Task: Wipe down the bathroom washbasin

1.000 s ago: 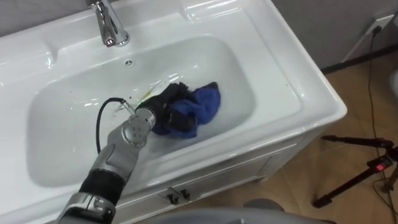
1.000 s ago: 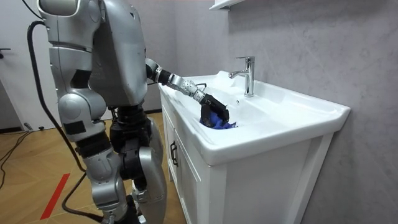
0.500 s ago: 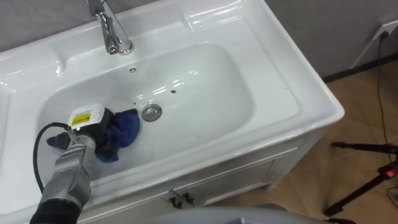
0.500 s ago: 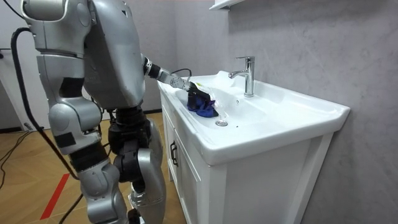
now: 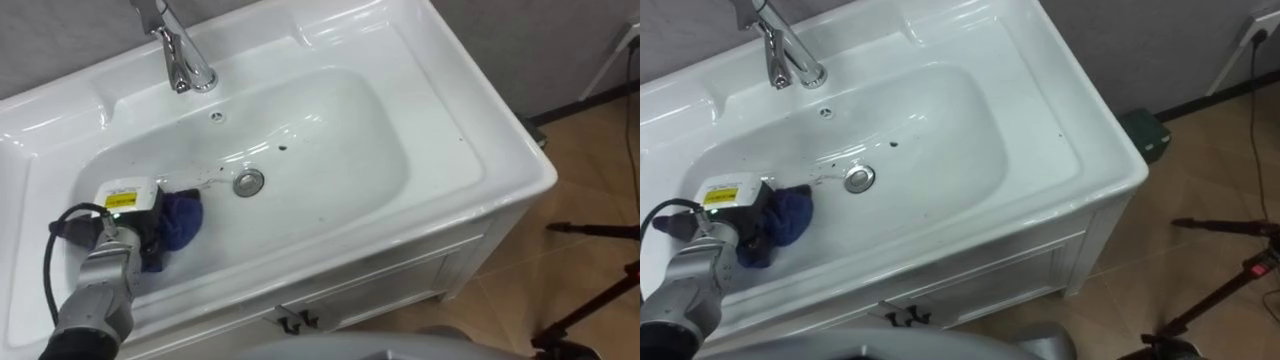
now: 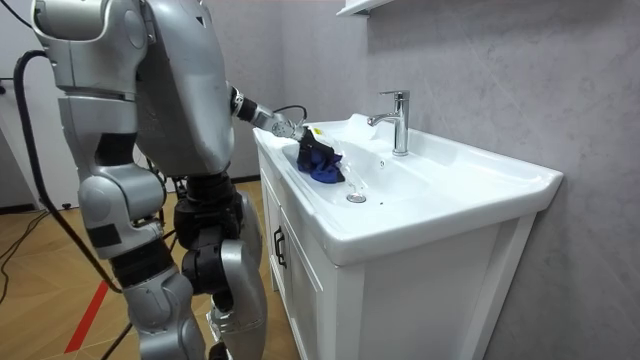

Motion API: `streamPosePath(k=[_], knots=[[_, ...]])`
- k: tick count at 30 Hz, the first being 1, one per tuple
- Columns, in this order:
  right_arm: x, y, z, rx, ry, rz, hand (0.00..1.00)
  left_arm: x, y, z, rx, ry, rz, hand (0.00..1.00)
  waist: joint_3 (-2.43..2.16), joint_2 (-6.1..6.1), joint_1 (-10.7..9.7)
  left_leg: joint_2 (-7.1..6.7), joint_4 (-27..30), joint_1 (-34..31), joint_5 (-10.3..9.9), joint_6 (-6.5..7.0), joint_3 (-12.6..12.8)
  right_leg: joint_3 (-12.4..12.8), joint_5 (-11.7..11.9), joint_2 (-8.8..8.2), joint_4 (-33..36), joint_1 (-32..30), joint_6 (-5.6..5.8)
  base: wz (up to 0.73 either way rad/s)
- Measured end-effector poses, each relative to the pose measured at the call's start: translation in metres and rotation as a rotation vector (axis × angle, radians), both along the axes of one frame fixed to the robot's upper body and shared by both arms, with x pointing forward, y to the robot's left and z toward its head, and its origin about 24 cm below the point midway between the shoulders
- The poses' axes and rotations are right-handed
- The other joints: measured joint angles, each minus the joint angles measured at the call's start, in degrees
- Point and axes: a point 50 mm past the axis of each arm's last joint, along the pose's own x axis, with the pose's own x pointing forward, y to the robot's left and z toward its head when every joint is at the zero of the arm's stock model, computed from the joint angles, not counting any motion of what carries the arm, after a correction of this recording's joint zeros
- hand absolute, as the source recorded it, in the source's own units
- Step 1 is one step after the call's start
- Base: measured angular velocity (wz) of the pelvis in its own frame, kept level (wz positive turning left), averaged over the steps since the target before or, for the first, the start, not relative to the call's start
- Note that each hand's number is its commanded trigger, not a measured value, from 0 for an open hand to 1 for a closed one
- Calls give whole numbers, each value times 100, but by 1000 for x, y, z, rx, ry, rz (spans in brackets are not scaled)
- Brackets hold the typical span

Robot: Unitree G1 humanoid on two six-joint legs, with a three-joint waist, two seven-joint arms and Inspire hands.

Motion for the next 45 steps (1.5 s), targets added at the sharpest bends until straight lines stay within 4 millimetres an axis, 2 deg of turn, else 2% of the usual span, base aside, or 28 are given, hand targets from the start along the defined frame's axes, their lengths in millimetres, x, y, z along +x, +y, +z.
streamPosePath(k=[3, 8, 16, 20, 23, 25, 27, 30, 33, 35, 37, 38, 40, 41, 42, 45], knots=[[4, 1, 0, 6, -13, 6, 0, 1, 1, 0, 0, 3, 4, 100, 18, 46, -1, 8, 10, -42, 1, -1, -1, 6, -9, 3, 45, -62, -13, 0], [4, -1, 1, 18, -56, -52, 0, 8, 5, 3, -17, -14, 31, 100, 22, 22, 9, 37, 103, -197, 7, -12, -96, -54, -36, 2, 172, -212, -55, 4], [-2, 1, 0, 43, -96, -118, 0, 12, 14, 9, -88, -68, 114, 100, 17, -127, -7, 53, 200, -238, 22, -38, -194, -119, -84, -7, 233, -207, -89, 4], [-3, 4, -2, 42, -83, -98, 0, 14, 16, 11, -144, -99, 164, 100, 18, -187, -7, 52, 209, -244, 22, -38, -195, -130, -101, -16, 269, -209, -89, 4], [-5, 8, -4, 48, -64, -68, 0, 15, 16, 12, -183, -130, 200, 100, 37, -242, 0, 46, 211, -251, 22, -38, -193, -137, -113, -30, 330, -244, -90, 0], [-6, 10, -5, 52, -46, -47, 0, 22, 14, 12, -215, -156, 226, 100, 76, -311, 19, 30, 265, -303, 22, -38, -181, -130, -161, -72, 469, -343, -95, 0], [-7, 12, -6, 53, -40, -40, 0, 26, 13, 12, -230, -162, 237, 100, 70, -337, -9, 42, 370, -408, 21, -37, -216, -139, -169, -83, 509, -409, -100, 4], [-8, 13, -7, 57, -36, -48, 0, 45, 5, 14, -277, -194, 256, 100, 81, -380, -18, 48, 625, -759, 21, -35, -274, -124, -183, -120, 710, -715, -102, 8], [-6, 17, -9, 68, -30, -69, 0, 65, -3, 17, -362, -237, 302, 100, 122, -451, -51, 61, 806, -1045, 17, -29, -278, -116, -196, -160, 904, -1001, -115, 1], [-5, 22, -11, 74, -13, -51, 0, 75, -8, 19, -390, -252, 314, 100, 131, -505, -47, 62, 846, -1151, 12, -18, -275, -95, -199, -164, 988, -1140, -116, -2], [-8, 28, -14, 84, 18, -33, 0, 88, -10, 24, -442, -279, 340, 100, 133, -587, -19, 89, 998, -1335, -5, 14, -273, -76, -188, -171, 1112, -1341, -139, -9], [-8, 30, -15, 86, 23, -26, 0, 91, -10, 26, -457, -286, 350, 100, 121, -613, -19, 88, 1012, -1383, -6, 15, -274, -60, -187, -173, 1149, -1405, -141, -4], [-12, 36, -18, 98, 35, -44, 0, 100, -8, 31, -531, -330, 412, 100, 152, -684, -50, 147, 1186, -1566, -36, 64, -268, -50, -185, -145, 1219, -1530, -148, 2], [-13, 37, -18, 100, 41, -45, 0, 101, -8, 32, -547, -338, 427, 100, 147, -703, -52, 157, 1221, -1605, -41, 73, -268, -40, -185, -139, 1233, -1560, -148, 0], [-15, 38, -19, 102, 56, -41, 0, 104, -7, 34, -569, -352, 444, 100, 166, -743, -52, 160, 1265, -1649, -49, 85, -271, -15, -185, -138, 1274, -1611, -144, 0], [-21, 42, -20, 98, 87, -40, 0, 111, -8, 39, -630, -387, 491, 100, 170, -766, -80, 228, 1417, -1828, -96, 157, -267, -43, -153, -119, 1297, -1725, -115, 1]])
